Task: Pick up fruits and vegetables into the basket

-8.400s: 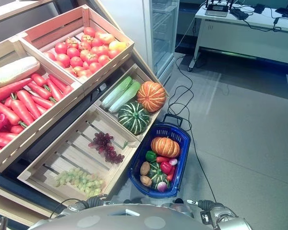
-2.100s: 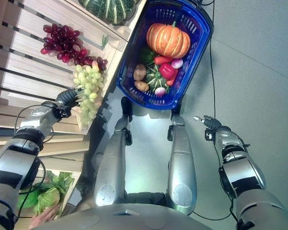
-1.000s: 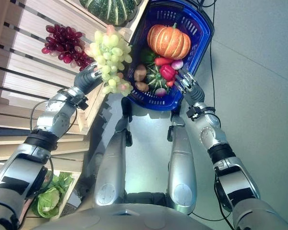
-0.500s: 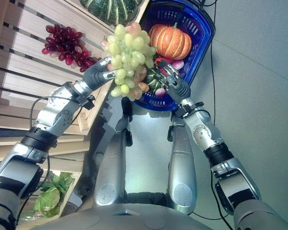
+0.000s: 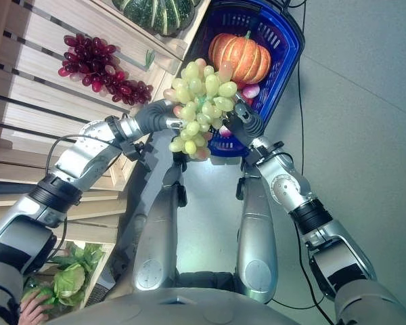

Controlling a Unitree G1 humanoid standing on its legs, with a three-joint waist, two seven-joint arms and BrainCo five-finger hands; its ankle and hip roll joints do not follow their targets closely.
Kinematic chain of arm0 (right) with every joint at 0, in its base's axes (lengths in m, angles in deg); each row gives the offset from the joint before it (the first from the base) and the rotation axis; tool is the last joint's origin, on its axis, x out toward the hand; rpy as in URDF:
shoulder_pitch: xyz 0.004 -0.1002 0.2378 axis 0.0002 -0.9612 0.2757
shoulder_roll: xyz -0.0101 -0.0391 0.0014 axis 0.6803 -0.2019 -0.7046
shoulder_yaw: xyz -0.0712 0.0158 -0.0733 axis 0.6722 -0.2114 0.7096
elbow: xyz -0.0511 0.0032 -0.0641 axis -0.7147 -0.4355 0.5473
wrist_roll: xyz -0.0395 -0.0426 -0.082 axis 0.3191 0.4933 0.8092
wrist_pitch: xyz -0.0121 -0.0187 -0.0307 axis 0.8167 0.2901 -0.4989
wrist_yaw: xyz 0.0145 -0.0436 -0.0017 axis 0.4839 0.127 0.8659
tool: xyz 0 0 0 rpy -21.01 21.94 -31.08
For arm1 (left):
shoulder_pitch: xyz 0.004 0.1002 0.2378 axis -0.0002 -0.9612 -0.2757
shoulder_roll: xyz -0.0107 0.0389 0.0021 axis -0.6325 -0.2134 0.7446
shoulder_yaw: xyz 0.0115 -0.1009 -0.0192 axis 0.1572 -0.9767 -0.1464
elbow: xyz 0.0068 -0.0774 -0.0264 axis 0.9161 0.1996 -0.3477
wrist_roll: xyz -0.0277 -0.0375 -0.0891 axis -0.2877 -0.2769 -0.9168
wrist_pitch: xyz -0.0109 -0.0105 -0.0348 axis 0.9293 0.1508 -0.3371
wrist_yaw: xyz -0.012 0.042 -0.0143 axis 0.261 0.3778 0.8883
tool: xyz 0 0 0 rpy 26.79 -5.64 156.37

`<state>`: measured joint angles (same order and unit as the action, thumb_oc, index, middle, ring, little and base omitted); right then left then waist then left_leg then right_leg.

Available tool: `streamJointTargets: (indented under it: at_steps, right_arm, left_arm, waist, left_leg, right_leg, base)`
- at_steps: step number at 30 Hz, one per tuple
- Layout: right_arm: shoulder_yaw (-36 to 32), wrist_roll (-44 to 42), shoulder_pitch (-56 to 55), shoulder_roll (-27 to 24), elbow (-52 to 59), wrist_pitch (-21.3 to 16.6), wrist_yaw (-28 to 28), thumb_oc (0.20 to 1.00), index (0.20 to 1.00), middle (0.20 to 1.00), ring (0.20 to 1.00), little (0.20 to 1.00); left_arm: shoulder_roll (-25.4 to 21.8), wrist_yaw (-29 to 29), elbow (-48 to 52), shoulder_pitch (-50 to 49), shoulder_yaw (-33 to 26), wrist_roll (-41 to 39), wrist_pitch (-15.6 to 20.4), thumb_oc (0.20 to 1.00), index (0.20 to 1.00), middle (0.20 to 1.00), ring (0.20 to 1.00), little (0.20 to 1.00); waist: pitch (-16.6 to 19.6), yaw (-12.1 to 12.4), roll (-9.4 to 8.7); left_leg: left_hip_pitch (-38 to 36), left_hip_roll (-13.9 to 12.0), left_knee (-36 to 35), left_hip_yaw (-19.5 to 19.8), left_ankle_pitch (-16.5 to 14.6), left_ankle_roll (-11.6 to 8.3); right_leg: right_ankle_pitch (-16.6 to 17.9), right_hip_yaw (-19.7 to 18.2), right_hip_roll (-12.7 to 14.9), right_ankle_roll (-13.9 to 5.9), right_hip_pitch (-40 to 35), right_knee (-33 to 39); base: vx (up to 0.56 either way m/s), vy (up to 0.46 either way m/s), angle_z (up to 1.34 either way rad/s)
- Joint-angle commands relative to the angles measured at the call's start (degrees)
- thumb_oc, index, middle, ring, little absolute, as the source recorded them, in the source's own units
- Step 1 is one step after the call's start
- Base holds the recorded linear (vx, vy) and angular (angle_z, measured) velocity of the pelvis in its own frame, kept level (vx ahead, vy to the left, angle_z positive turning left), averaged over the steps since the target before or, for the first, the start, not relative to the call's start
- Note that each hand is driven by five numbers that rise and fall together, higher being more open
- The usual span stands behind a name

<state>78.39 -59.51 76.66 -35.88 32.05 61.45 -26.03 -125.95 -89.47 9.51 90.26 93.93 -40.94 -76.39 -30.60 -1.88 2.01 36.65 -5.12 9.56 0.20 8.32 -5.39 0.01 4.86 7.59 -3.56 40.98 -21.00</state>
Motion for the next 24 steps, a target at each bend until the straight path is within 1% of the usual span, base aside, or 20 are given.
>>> streamJointTargets:
  at_steps: [1,4,8,14,21,24]
  right_arm:
    - [1.42,-4.80,1.31,0.22,7.14,-1.86,3.55,1.000,1.000,1.000,1.000,1.000]
    - [2.10,-8.00,1.49,-0.32,8.01,-2.20,5.82,1.000,1.000,1.000,1.000,1.000]
    - [2.74,-10.06,1.55,-0.79,9.45,-2.37,7.47,1.000,1.000,1.000,1.000,1.000]
    - [3.64,-11.60,2.03,-1.17,10.78,-2.28,7.81,1.000,1.000,1.000,1.000,1.000]
    - [5.44,-13.21,1.79,-1.20,11.86,-1.18,8.65,1.000,1.000,1.000,1.000,1.000]
    - [5.92,-12.56,1.69,-1.20,12.00,-1.16,8.43,1.000,1.000,1.000,1.000,1.000]
  left_arm:
    - [-1.29,-2.14,7.48,2.78,2.59,2.88,0.77,0.200,0.200,0.200,0.200,0.200]
    - [-2.35,-1.41,6.75,3.53,4.14,3.85,0.14,0.200,0.200,0.200,0.200,0.200]
    - [-3.14,-0.36,6.43,3.94,5.18,4.97,-0.05,0.200,0.200,0.200,0.200,0.200]
    - [-3.75,0.66,6.19,4.63,6.18,7.34,-0.80,0.200,0.200,0.200,0.200,0.200]
    - [-3.94,2.35,6.59,4.57,6.40,7.46,-0.10,0.200,0.200,0.200,0.200,0.200]
    - [-3.84,2.69,6.54,4.57,6.44,7.57,0.41,0.200,0.200,0.200,0.200,0.200]
  waist:
    - [0.80,-0.09,-1.16]
    - [0.80,-0.07,-1.25]
    - [0.80,-0.07,-1.35]
    - [0.80,0.05,-1.48]
    - [0.80,0.28,-1.45]
    - [0.80,0.31,-1.44]
  left_leg:
    - [1.04,3.99,3.96,-2.73,-4.53,3.27]
    - [1.06,4.08,3.97,-2.70,-4.57,3.26]
    - [1.30,4.10,4.24,-2.67,-4.62,3.20]
    - [1.11,4.26,3.93,-2.55,-4.50,3.17]
    - [1.11,4.39,3.50,-2.48,-4.26,3.30]
    - [1.12,4.52,3.43,-2.39,-4.18,3.31]
  right_leg:
    - [0.54,2.29,-2.54,1.24,-3.97,3.77]
    - [0.65,2.45,-2.45,1.09,-4.10,4.03]
    - [0.77,2.53,-2.39,0.96,-3.84,3.92]
    - [1.02,2.85,-2.31,0.81,-4.11,4.40]
    - [1.18,3.10,-2.33,0.69,-4.06,4.67]
    - [1.25,3.16,-2.33,0.66,-4.01,4.74]
  base:
    - [0.00,0.000,0.00]
    - [0.00,0.000,0.00]
    - [0.00,0.000,0.00]
    - [0.00,0.000,0.00]
    - [0.00,0.000,0.00]
    - [0.00,0.000,0.00]
